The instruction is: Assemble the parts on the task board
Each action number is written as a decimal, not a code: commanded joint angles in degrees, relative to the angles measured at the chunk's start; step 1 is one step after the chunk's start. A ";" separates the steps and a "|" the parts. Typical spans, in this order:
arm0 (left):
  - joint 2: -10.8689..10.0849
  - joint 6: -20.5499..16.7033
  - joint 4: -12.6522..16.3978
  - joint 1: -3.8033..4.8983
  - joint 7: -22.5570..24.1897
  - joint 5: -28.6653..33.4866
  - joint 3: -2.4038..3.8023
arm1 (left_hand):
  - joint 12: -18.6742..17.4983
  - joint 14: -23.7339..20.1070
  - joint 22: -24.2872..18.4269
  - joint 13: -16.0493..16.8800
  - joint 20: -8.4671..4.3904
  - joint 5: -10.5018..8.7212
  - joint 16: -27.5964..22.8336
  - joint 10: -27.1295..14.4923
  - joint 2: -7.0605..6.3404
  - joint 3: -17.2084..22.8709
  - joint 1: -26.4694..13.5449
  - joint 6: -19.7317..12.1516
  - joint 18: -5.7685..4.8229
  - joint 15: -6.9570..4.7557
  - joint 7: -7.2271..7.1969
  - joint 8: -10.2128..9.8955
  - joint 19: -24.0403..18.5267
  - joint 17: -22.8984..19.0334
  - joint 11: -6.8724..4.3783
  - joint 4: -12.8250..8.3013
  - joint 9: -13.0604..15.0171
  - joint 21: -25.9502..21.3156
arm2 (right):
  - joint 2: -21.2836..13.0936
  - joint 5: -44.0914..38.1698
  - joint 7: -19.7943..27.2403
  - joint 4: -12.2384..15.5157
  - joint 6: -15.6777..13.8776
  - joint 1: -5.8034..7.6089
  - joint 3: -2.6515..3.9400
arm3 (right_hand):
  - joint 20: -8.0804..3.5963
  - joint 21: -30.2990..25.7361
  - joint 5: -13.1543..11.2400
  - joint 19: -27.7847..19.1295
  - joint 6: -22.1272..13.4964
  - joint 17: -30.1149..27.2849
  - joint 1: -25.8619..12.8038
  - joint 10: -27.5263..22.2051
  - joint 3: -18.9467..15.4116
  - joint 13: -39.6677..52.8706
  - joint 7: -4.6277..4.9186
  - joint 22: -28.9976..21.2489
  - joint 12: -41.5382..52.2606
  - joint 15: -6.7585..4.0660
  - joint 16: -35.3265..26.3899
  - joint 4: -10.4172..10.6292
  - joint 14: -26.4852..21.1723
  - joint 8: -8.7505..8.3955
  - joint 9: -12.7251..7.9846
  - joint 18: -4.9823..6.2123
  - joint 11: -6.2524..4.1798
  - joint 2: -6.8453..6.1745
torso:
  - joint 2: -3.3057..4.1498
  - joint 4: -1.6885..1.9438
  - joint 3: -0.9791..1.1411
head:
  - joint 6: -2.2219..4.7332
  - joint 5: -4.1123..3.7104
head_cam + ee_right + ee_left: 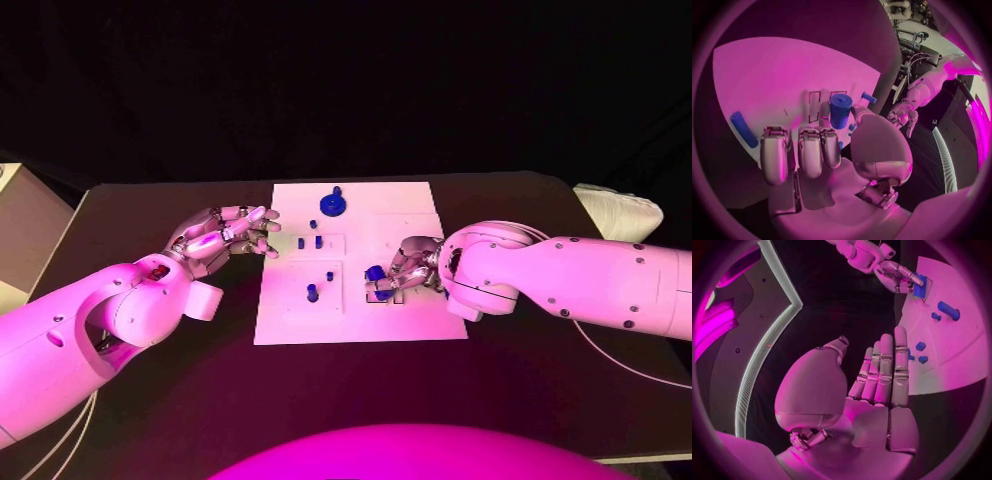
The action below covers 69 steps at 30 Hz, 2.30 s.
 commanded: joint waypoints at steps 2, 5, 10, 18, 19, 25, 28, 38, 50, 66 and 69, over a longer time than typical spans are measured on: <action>-0.07 1.12 0.21 -0.02 0.57 0.25 0.03 | 0.52 -0.18 -0.20 0.13 0.14 -0.09 0.29 -0.47 0.82 -0.81 -0.42 -0.50 0.73 0.06 1.81 0.47 0.53 0.10 0.00 0.01 -0.09 -0.53 | 0.38 -2.02 -0.31 -0.65 -0.15 -0.27 -0.02 | -0.05 -0.40 -1.62 5.61 0.08 12.51 -0.64 4.64 -0.58 13.60 0.37 13.54 -0.49 -0.19 -0.03 -0.02 5.42 -0.27 0.21 -0.75 -0.11 0.00 | 0.04 0.04 -0.02 | -0.11 0.12; -0.13 1.22 0.23 -0.02 0.61 0.26 0.03 | 0.55 -0.19 -0.23 0.14 0.15 -0.09 0.29 -0.49 0.85 -0.91 -0.47 -0.52 0.73 0.06 1.81 0.50 0.54 0.10 0.00 0.01 -0.10 -0.55 | 0.53 -2.36 -0.33 -0.97 -0.22 -0.42 -0.03 | -0.05 -0.39 -1.74 5.61 0.08 12.51 -0.66 4.63 -0.60 13.60 0.38 13.55 -0.50 -0.19 -0.03 -0.01 5.42 -0.27 0.23 -0.75 -0.11 0.01 | 0.03 0.01 0.01 | -0.12 0.20; -0.17 1.38 0.27 -0.02 0.63 0.27 0.03 | 0.55 -0.19 -0.23 0.14 0.15 -0.09 0.29 -0.49 0.85 -0.91 -0.47 -0.52 0.73 0.06 1.81 0.50 0.54 0.10 0.00 0.01 -0.10 -0.55 | 0.65 -2.73 -0.33 -1.18 0.01 -0.52 -0.03 | -0.04 -0.62 -2.52 5.59 0.08 12.31 -0.89 4.44 -0.88 13.39 0.39 13.48 -0.80 -0.17 -0.13 0.00 5.37 -0.30 0.37 -0.71 -0.09 -0.02 | 0.00 -0.09 0.01 | -0.20 0.28; -0.14 1.84 0.30 -0.02 0.74 0.27 0.03 | 0.60 -0.21 -0.28 0.15 0.15 -0.09 0.28 -0.55 0.90 -1.10 -0.55 -0.56 0.72 0.07 1.80 0.54 0.57 0.11 0.00 0.00 -0.11 -0.62 | 0.64 -3.67 -0.09 -0.65 -0.20 -0.70 -0.03 | 0.07 -0.78 -4.43 5.57 -0.05 12.28 -2.47 4.26 -4.56 13.23 0.50 13.45 -1.08 -0.07 -0.17 0.12 5.36 -0.51 1.01 -0.69 0.01 -1.52 | 0.01 -0.08 0.02 | -0.14 0.08; -0.13 1.87 0.31 -0.02 0.75 0.27 0.03 | 0.60 -0.21 -0.28 0.15 0.15 -0.09 0.28 -0.55 0.90 -1.10 -0.55 -0.56 0.72 0.07 1.80 0.54 0.57 0.11 0.00 0.00 -0.11 -0.62 | 0.64 -3.87 -0.03 -0.52 -0.42 -0.74 -0.03 | 0.09 -0.62 -5.09 5.58 -0.02 12.26 -2.73 4.25 -5.74 13.22 0.50 13.50 -1.12 -0.06 -0.18 0.13 5.36 -0.53 1.17 -0.72 0.02 -1.36 | 0.02 -0.07 0.03 | -0.14 0.08; -0.16 1.98 0.43 -0.02 0.79 0.23 0.02 | 0.61 -0.23 -0.30 0.16 0.16 -0.09 0.27 -0.58 0.93 -1.17 -0.58 -0.59 0.72 0.07 1.80 0.56 0.57 0.11 0.00 0.00 -0.12 -0.64 | 0.37 -4.76 0.36 0.37 -2.03 -0.91 -0.03 | 0.14 -0.47 -8.22 5.60 -0.03 12.49 -3.41 4.31 -10.25 13.30 0.53 13.57 -1.04 -0.04 -0.08 0.25 5.41 -0.79 1.68 -0.75 0.06 -0.86 | 0.03 -0.04 0.03 | -0.21 0.03; -0.19 2.07 0.53 -0.02 0.77 0.18 0.02 | 0.61 -0.23 -0.30 0.16 0.16 -0.09 0.27 -0.58 0.93 -1.17 -0.58 -0.59 0.72 0.07 1.80 0.56 0.57 0.11 0.00 0.00 -0.12 -0.64 | -0.05 -5.11 0.55 0.89 -3.08 -1.01 -0.03 | 0.16 -0.29 -8.92 5.62 -0.03 12.56 -4.40 4.33 -11.60 13.32 0.56 13.63 -1.01 -0.01 -0.05 0.32 5.43 -0.92 1.78 -0.78 0.09 -1.02 | 0.04 -0.01 0.02 | -0.19 0.05; -0.33 2.07 0.57 -0.02 0.74 0.12 0.02 | 0.64 -0.25 -0.35 0.17 0.16 -0.08 0.26 -0.65 0.97 -1.30 -0.60 -0.64 0.72 0.07 1.80 0.58 0.58 0.11 0.01 -0.02 -0.13 -0.70 | -2.54 -5.78 1.29 2.76 -4.46 -1.19 -0.01 | 0.16 0.15 -10.47 5.66 0.31 12.83 -4.74 4.51 -11.93 13.50 0.49 13.78 -0.75 -0.03 0.08 0.22 5.49 -0.95 2.07 -0.86 0.04 0.29 | 0.01 -0.04 0.02 | -0.22 0.23; -0.35 1.99 0.50 -0.03 0.60 0.06 0.02 | 0.70 -0.27 -0.40 0.18 0.16 -0.08 0.26 -0.71 1.08 -1.41 -0.46 -0.69 0.73 0.07 1.81 0.64 0.62 0.12 0.01 -0.09 -0.15 -0.76 | -5.32 -4.28 3.62 5.31 -5.35 -1.49 0.06 | -0.13 1.20 -11.56 5.74 1.41 13.41 9.62 5.01 -9.28 14.01 0.07 14.14 -0.03 -0.35 0.37 -0.21 5.61 -1.56 2.34 -1.05 -0.34 1.97 | -0.02 -0.17 0.04 | -0.17 0.30; -0.14 2.16 0.25 -0.12 0.53 -0.04 0.02 | 0.77 -0.28 -0.47 0.21 0.16 -0.08 0.26 -0.77 1.21 -1.51 -0.25 -0.73 0.73 0.07 1.81 0.70 0.66 0.13 0.01 -0.14 -0.16 -0.83 | -3.81 -5.00 2.54 3.76 -6.80 -2.26 0.06 | -0.32 1.74 -10.19 5.79 2.58 13.74 12.25 5.23 -6.99 14.24 -0.29 14.30 0.32 -0.60 0.54 -0.03 5.68 -1.23 2.44 -1.15 -0.67 1.95 | 0.01 -0.06 -0.06 | -0.37 0.17; -0.08 2.20 0.19 -0.38 0.52 -0.05 0.02 | 0.77 -0.28 -0.47 0.21 0.16 -0.08 0.26 -0.77 1.21 -1.51 -0.25 -0.73 0.73 0.07 1.81 0.70 0.66 0.13 0.01 -0.14 -0.16 -0.83 | -3.62 -5.25 2.34 3.48 -7.06 -2.31 0.06 | -0.34 1.80 -9.92 5.79 2.65 13.76 12.07 5.23 -6.84 14.24 -0.32 14.32 0.32 -0.63 0.55 -0.01 5.68 -1.20 2.46 -1.16 -0.69 2.20 | 0.02 -0.08 -0.08 | -0.41 0.12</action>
